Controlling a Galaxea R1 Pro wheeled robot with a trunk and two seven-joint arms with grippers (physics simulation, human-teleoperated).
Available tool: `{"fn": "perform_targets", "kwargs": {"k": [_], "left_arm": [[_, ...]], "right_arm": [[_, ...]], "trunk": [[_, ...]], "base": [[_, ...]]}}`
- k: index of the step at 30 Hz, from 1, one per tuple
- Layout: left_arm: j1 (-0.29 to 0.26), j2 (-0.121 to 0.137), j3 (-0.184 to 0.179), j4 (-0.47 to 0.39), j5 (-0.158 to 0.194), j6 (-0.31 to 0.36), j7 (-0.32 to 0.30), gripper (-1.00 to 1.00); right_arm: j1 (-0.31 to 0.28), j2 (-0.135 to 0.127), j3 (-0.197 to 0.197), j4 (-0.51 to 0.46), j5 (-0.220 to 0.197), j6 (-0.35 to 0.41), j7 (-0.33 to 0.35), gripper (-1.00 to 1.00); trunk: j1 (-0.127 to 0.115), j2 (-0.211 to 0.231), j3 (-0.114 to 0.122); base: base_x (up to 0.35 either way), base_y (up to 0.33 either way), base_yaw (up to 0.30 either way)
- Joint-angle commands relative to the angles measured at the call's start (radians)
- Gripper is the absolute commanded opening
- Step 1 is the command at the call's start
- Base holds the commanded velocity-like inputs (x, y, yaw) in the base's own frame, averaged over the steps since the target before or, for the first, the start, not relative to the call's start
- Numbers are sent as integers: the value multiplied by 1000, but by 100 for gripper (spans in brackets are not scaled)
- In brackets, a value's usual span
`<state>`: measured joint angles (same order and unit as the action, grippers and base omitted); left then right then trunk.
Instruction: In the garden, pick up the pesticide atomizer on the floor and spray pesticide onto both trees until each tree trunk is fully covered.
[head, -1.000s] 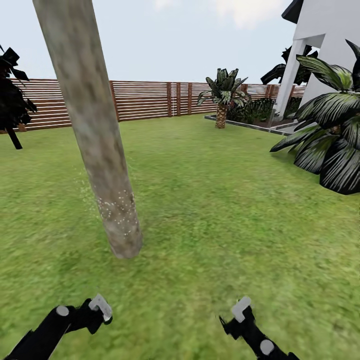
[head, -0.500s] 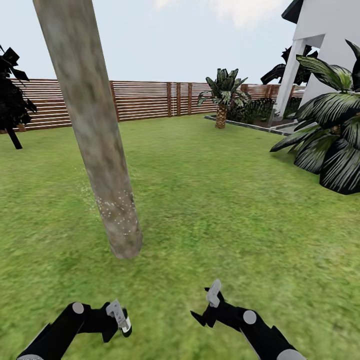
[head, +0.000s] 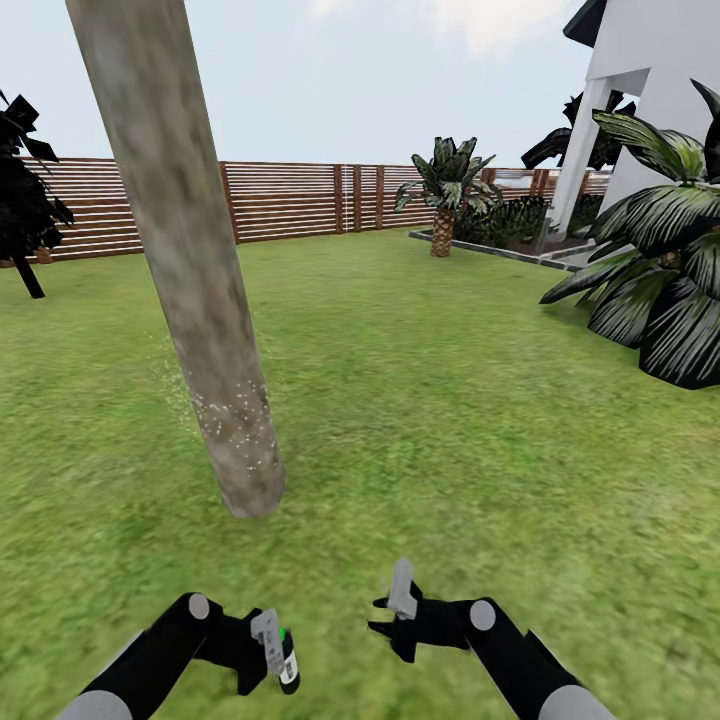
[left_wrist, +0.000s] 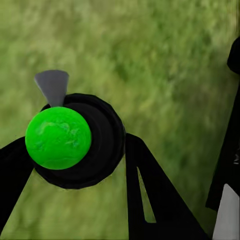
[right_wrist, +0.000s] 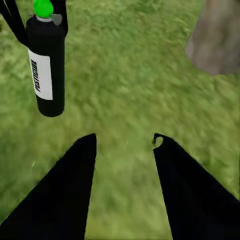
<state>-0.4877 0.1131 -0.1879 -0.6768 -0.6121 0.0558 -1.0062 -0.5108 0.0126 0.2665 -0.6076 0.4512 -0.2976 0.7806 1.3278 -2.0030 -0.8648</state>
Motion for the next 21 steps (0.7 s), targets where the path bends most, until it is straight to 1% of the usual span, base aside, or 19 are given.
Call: {"fn": "perform_targets", "kwargs": {"k": [1,2,3,6,9,10,11,13,18,21], "left_arm": [[0,-7,0,-2,-8,0,0,-100],[0,-16,-1,-7,-13,1,-2,-100],[0,-23,-1,-11,-16,2,-9,-100],[-11,-33,-1,-13,-17,1,-16,-100],[-14,-55,-2,-13,-18,2,-17,-100],[-14,-65,-18,-13,-29,3,-18,-100],[-15,-72,-51,-13,-49,3,-17,-100],[-15,-80,-68,-13,-56,3,-17,-100],[-15,-108,-72,-13,-58,3,-17,-100],[-15,-117,-73,-13,-59,5,-17,-100]], "right_arm": [[0,5,0,0,1,0,17,-100],[0,14,0,-2,11,0,65,-100],[0,28,0,-12,31,0,97,-100],[0,37,0,-28,64,0,113,-100],[0,38,0,-30,68,0,115,-100],[0,38,0,-31,69,0,115,-100],[0,38,0,-31,69,0,115,-100],[0,38,0,-31,70,0,115,-100],[0,38,0,-29,70,-1,114,-100],[0,38,0,-29,70,-1,115,-100]], "trunk": [[0,0,0],[0,0,0],[0,0,0],[0,0,0],[0,0,0],[0,0,0],[0,0,0],[0,0,0],[0,0,0],[0,0,0]], "base": [[0,0,0],[0,0,0],[0,0,0],[0,0,0],[0,0,0],[0,0,0],[0,0,0],[0,0,0],[0,0,0],[0,0,0]]}}
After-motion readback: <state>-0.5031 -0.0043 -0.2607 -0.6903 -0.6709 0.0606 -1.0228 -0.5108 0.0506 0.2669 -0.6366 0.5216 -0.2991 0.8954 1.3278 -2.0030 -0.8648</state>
